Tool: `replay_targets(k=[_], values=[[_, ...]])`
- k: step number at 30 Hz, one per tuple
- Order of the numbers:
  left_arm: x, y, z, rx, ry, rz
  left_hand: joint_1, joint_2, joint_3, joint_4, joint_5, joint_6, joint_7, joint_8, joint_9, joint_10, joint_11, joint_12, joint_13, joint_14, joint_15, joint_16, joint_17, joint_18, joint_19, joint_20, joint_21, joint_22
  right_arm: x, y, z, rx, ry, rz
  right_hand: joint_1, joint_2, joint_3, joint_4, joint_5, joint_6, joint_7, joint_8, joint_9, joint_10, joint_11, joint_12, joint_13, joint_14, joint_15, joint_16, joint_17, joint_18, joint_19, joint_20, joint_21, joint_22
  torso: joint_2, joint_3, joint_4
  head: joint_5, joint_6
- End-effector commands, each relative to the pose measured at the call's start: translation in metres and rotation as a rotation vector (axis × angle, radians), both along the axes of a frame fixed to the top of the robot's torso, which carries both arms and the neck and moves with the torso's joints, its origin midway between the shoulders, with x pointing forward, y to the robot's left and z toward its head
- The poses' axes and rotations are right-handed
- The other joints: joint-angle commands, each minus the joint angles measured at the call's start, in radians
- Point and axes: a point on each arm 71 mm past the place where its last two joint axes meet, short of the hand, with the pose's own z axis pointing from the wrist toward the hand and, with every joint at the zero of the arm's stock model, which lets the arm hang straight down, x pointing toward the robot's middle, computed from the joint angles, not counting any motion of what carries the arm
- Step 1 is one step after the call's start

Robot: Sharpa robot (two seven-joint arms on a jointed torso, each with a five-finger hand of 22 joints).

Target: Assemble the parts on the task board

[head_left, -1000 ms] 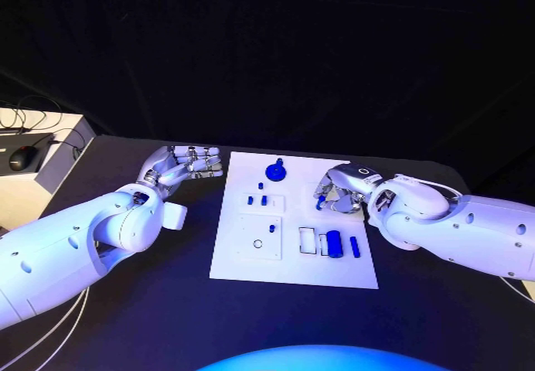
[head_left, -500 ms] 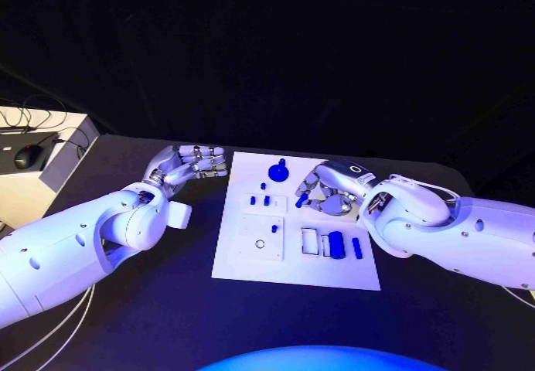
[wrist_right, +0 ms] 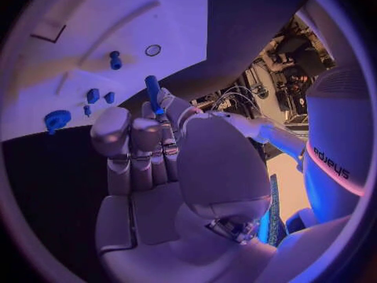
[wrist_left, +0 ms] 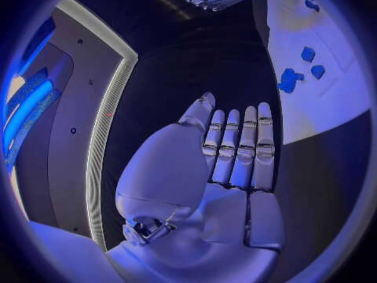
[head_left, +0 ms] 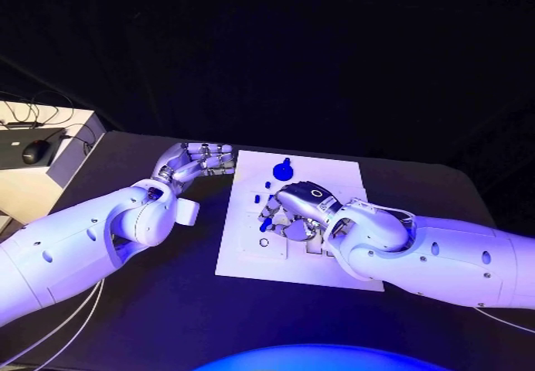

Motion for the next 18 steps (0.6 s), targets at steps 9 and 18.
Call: replay_targets(k=[9,18], values=[[-0.001,-0.001,0.001,-0.011,-0.012,-0.011,-0.003,0.001,0.007,0.000,0.002,0.002,0.004,-0.002,-0.001,0.009,0.000,-0.001,-0.001,0.005,-0.003,-0.002,0.000,0.017,0.005,-0.001,0.003,0.000,-0.006,0.012,-0.012,-0.042,0.001,0.049,0.034,0.041,0.006,-0.006,0.004,-0.001,0.006,0.003,0.001,0.024,-0.021,0.003,0.002,-0.002,-0.001,-0.006,-0.004,0.012,0.067,-0.006,-0.008,0.087,0.001,0.0005,-0.0006,0.017,-0.012],[-0.001,0.000,0.001,-0.009,-0.010,-0.010,-0.003,0.001,0.007,0.000,0.002,0.002,0.004,-0.002,-0.001,0.009,0.000,-0.001,-0.001,0.005,-0.003,-0.002,0.000,0.017,0.005,-0.001,0.003,0.000,-0.008,0.012,-0.019,-0.067,0.019,0.053,0.033,0.041,0.006,-0.008,0.004,-0.001,0.006,0.004,0.001,0.023,-0.020,0.003,0.002,-0.002,-0.001,-0.006,-0.004,0.012,0.067,-0.006,-0.010,0.087,0.001,0.0014,-0.0016,0.020,-0.017]])
